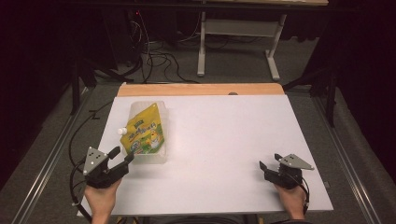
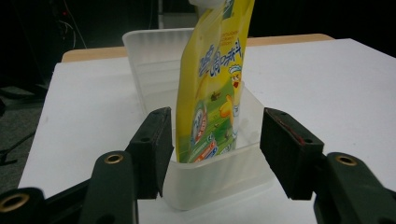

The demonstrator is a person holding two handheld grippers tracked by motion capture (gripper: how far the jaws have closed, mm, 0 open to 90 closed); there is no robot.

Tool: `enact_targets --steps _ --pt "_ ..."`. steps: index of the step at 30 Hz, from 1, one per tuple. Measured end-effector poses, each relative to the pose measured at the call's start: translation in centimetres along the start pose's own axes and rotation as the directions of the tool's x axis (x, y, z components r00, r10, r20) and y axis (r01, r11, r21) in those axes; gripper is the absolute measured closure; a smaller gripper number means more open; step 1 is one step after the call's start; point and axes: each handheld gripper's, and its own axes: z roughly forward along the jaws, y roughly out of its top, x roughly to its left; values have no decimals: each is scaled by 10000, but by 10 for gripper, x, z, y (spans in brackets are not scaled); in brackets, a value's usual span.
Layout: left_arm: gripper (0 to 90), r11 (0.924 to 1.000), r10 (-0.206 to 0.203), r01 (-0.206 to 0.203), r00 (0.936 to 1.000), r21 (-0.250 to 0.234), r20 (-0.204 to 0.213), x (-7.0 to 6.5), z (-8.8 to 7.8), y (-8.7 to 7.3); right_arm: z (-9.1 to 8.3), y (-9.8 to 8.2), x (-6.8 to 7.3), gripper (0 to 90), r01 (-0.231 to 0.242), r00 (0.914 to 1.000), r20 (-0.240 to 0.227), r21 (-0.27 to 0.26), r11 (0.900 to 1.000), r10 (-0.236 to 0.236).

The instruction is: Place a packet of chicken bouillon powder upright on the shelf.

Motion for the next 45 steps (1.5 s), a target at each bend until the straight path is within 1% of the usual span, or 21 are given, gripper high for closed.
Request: enact_targets --steps 6,9,14,16,20,23,25,29,34,37,41,45 --pt "435 10000 21 -20 9999 -76 154 -7 -4 -2 0 0 0 308 -2 10000 -14 -9 10000 2" --pt "443 9999 116 -116 9999 21 84 -11 -5 -4 0 0 0 309 -28 10000 -21 -5 10000 28" --pt "442 9999 161 -161 9998 9 102 -15 -6 -5 0 0 0 308 -8 10000 14 5 10000 8" --pt "444 9999 90 -91 9998 48 177 -16 -7 -5 0 0 0 308 -15 10000 9 7 10000 15" --pt "444 9999 105 -108 9995 98 286 -19 -8 -6 0 0 1 308 -19 10000 31 -7 10000 19" --pt "434 9999 149 -145 9985 -74 519 -22 -9 -7 0 0 0 308 -22 10000 24 14 10000 22" --pt "432 9996 223 -213 9982 -184 559 -24 -9 -7 0 0 1 306 -13 10000 46 -14 10000 13" --pt "429 9993 233 -212 9974 -320 682 -28 -9 -7 0 0 1 306 -12 10000 37 -19 10000 12" --pt "426 9992 363 -343 9950 -228 932 -34 -7 -8 0 0 1 306 -20 10000 46 -27 10000 20" --pt "420 9986 505 -488 9930 -192 1066 -38 -5 -8 0 0 1 306 -14 10000 38 -13 10000 14" --pt "425 9974 721 -715 9927 -102 964 -45 -1 -9 0 0 1 306 -44 10000 36 -16 10000 44" --pt "425 9967 813 -813 9905 -46 1109 -50 4 -9 0 0 1 305 33 10000 55 -46 10000 -33"
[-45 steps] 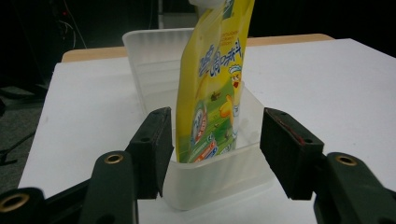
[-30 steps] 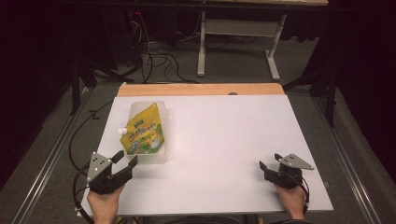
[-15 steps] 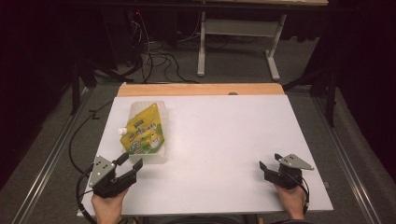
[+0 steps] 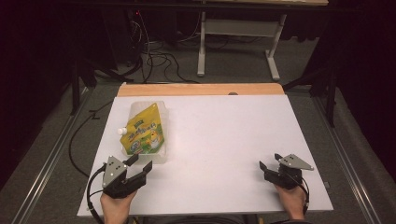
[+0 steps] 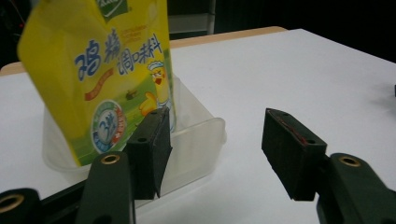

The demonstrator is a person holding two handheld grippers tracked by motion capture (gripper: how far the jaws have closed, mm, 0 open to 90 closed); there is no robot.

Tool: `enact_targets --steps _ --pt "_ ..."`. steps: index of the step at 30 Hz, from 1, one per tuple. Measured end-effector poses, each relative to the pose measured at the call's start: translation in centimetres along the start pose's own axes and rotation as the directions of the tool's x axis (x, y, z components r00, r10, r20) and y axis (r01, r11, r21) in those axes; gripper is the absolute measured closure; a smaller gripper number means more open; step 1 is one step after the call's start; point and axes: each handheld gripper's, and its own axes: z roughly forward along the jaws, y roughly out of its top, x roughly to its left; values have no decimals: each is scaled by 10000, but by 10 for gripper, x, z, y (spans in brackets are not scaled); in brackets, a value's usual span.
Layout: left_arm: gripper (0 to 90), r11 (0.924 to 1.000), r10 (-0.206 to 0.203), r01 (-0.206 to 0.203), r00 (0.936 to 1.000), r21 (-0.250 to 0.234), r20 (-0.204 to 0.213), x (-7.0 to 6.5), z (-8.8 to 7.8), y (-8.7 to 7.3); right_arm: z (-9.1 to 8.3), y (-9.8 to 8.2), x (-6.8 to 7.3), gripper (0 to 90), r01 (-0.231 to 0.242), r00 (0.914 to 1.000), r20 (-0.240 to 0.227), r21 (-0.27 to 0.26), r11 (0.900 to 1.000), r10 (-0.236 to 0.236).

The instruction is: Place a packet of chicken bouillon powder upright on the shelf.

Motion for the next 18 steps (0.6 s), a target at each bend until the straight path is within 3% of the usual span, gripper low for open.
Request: enact_targets --steps 9,18 --pt "439 9988 238 -262 9980 406 586 -12 16 0 0 0 0 304 -3 10000 -12 7 10000 3" --pt "428 9957 344 -448 9914 808 1260 -23 33 0 0 0 0 304 24 10000 2 -17 10000 -24"
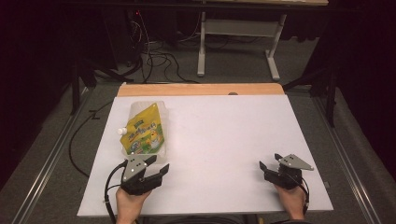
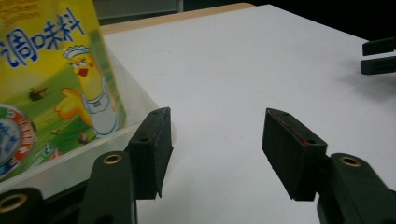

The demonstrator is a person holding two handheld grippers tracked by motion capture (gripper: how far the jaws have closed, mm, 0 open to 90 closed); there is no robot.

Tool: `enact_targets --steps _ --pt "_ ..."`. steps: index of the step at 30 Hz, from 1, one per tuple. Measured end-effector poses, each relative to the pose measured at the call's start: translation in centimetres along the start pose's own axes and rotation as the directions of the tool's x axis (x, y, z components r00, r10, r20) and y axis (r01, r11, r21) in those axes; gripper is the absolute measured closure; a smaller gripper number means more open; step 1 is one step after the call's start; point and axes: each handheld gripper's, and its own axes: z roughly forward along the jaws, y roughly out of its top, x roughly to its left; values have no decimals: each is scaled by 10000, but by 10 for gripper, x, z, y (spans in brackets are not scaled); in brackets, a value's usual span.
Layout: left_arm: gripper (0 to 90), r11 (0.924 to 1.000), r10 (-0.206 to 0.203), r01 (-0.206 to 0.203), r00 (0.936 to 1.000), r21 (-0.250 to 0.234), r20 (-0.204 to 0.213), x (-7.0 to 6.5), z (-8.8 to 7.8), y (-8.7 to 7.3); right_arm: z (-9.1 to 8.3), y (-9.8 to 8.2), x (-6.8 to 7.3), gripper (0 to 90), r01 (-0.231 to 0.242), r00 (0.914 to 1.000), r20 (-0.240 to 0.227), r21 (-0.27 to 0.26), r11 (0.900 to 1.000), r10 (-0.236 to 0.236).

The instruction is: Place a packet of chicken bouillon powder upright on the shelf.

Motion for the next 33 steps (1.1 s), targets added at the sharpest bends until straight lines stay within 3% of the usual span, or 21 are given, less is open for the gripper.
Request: enact_targets --steps 17,24,33 --pt "411 9992 -63 33 9970 388 767 -12 31 3 0 0 0 304 -56 10000 -31 9 10000 56" --pt "406 9976 -86 20 9955 698 943 -16 43 2 0 0 0 304 -70 10000 -21 13 10000 70" --pt "405 9971 -124 38 9934 757 1144 -20 54 2 0 0 0 304 -16 10000 -17 12 10000 16"
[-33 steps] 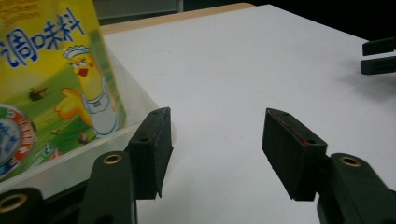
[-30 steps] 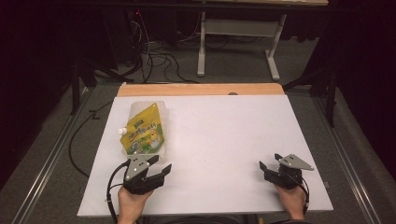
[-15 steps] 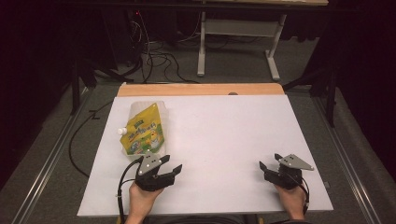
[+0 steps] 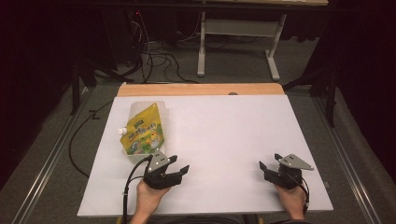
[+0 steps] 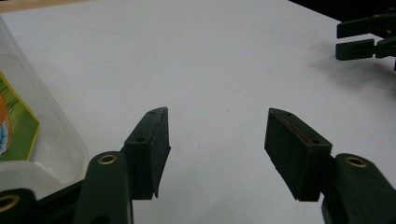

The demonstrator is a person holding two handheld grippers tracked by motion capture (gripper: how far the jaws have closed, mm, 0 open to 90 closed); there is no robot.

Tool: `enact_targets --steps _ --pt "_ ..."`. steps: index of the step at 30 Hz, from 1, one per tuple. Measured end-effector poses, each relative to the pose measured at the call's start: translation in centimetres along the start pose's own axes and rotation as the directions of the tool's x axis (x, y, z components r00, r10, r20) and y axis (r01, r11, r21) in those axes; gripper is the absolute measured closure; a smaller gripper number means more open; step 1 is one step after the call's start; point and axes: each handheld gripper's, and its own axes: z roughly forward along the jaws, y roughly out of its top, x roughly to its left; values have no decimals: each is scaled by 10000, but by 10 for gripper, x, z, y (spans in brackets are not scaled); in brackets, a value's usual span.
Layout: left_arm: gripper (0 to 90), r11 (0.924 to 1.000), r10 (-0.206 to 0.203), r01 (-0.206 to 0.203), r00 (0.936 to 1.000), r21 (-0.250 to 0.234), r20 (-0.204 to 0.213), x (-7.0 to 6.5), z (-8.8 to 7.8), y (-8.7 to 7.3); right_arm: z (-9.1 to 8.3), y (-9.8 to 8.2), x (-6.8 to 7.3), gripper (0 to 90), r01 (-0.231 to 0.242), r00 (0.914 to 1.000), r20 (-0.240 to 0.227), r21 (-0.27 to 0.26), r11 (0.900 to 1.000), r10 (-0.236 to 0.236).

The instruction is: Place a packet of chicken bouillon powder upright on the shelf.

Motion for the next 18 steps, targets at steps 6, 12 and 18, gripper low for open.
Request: enact_targets --steps 6,12,18 --pt "405 10000 32 -32 9999 42 -153 0 11 0 0 0 0 304 -13 10000 3 -1 10000 13" --pt "402 9999 -138 137 9997 -72 -195 -3 20 0 0 0 0 304 -2 10000 -11 -11 10000 2" --pt "396 10000 -90 89 9998 -15 -162 -6 31 0 0 0 0 304 -28 10000 9 -1 10000 28"
